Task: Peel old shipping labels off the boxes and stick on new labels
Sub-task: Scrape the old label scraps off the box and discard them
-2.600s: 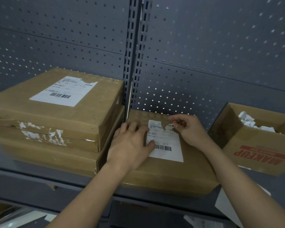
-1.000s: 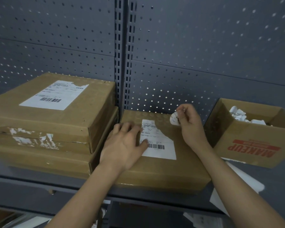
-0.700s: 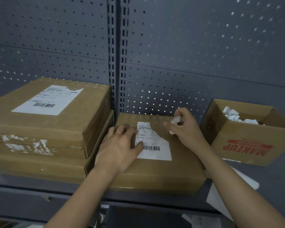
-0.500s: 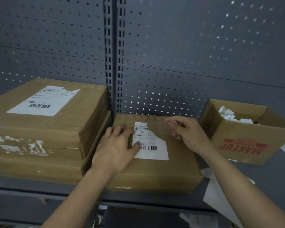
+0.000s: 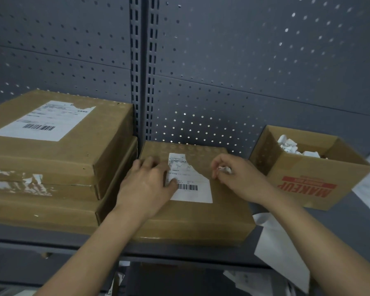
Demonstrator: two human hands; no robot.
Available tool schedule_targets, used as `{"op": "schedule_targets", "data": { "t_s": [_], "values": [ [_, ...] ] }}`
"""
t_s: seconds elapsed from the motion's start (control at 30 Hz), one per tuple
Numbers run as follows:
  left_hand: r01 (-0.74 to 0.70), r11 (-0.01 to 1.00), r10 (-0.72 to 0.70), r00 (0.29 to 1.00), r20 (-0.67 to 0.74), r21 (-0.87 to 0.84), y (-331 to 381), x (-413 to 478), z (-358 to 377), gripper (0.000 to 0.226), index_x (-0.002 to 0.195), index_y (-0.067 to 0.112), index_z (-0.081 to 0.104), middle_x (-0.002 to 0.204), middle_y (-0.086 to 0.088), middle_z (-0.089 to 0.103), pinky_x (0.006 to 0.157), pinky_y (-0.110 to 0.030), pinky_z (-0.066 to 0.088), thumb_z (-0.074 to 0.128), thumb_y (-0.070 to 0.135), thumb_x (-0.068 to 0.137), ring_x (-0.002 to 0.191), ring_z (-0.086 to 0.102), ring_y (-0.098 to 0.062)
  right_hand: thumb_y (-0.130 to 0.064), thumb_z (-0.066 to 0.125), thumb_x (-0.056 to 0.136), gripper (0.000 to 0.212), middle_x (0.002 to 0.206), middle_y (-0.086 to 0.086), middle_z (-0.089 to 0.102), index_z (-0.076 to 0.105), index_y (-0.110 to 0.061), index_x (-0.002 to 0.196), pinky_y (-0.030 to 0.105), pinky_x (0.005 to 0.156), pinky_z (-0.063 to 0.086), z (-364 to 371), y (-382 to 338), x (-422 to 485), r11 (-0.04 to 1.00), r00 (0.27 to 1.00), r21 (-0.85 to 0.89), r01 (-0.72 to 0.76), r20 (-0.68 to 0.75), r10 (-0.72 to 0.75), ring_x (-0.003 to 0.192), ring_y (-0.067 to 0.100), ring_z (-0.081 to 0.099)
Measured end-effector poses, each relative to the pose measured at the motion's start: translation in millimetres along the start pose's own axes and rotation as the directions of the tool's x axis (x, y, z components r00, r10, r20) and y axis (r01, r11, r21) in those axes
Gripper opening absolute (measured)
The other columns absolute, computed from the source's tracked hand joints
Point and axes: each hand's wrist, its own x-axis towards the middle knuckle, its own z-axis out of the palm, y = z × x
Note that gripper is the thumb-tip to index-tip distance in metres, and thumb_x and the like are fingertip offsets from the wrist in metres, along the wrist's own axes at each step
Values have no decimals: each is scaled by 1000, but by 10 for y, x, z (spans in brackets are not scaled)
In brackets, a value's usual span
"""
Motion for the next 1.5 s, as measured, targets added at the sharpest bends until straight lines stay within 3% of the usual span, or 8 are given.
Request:
{"op": "schedule_targets", "data": {
  "t_s": [0.23, 0.5, 0.7, 0.93, 1.13, 1.23, 1.4, 1.5],
  "values": [
    [-9, 1000, 9, 999, -35, -11, -14, -36, 27, 47, 135, 32, 48, 142, 7, 41, 96, -38, 45, 44, 54, 94, 128, 34, -20, -19, 56, 99, 23, 80, -13, 67, 72, -30, 110, 10, 64, 40, 31, 46, 50, 998, 997, -6, -66, 24, 66, 73, -3, 61],
    [-16, 1000, 15, 999, -37, -27, -31, -39, 23, 45, 134, 32, 50, 141, 6, 41, 96, -37, 43, 45, 54, 94, 127, 33, -19, -27, 68, 90, 6, 95, -12, 68, 72, -32, 90, 25, 81, 50, 14, -92, 86, 994, 997, -93, -59, 36, 63, 93, 2, 59],
    [-24, 999, 23, 999, -38, -29, -40, -40, 22, 45, 133, 32, 50, 139, 7, 41, 94, -37, 44, 45, 54, 94, 125, 33, -19, -18, 67, 90, 13, 80, -11, 67, 66, -29, 85, 15, 65, 41, 6, -222, 45, 991, 995, -93, -97, 11, 98, 79, -3, 60],
    [-17, 999, 16, 999, -47, -29, -33, -56, 32, 45, 133, 31, 50, 135, 6, 44, 94, -36, 43, 44, 54, 94, 123, 35, -18, -14, 60, 92, 21, 96, 4, 63, 60, -32, 79, 29, 75, 49, 131, -291, 17, 976, 984, -131, -176, -57, 170, 97, 16, 58],
    [-19, 1000, 18, 998, -54, -22, -19, -51, 45, 47, 134, 29, 50, 137, 5, 44, 96, -36, 43, 45, 53, 94, 126, 34, -20, -9, 59, 91, 18, 96, 3, 65, 67, -24, 84, 26, 72, 47, 201, -376, -4, 968, 976, -147, -201, -118, 184, 95, 16, 58],
    [-22, 1000, 21, 998, -52, -18, -18, -46, 43, 47, 134, 29, 50, 138, 5, 43, 96, -36, 42, 45, 53, 94, 126, 34, -20, -11, 63, 89, 16, 93, 0, 68, 67, -25, 81, 30, 83, 52, 180, -411, -11, 974, 976, -84, -209, -72, 204, 92, 15, 63],
    [-26, 999, 25, 998, -54, -20, -31, -59, 36, 46, 134, 29, 50, 138, 5, 43, 96, -35, 43, 44, 53, 95, 126, 34, -20, -13, 66, 89, 13, 81, -2, 72, 69, -24, 84, 32, 79, 58, 104, -307, -26, 964, 952, 30, -265, -151, 266, 78, 6, 67],
    [-24, 1000, 23, 998, -54, -17, -28, -65, 31, 46, 134, 29, 50, 138, 5, 44, 96, -35, 43, 44, 53, 95, 126, 35, -20, -13, 62, 91, 15, 88, 0, 70, 68, -26, 84, 33, 83, 54, 127, -344, -17, 962, 956, -48, -268, -135, 260, 92, 14, 64]
  ]
}}
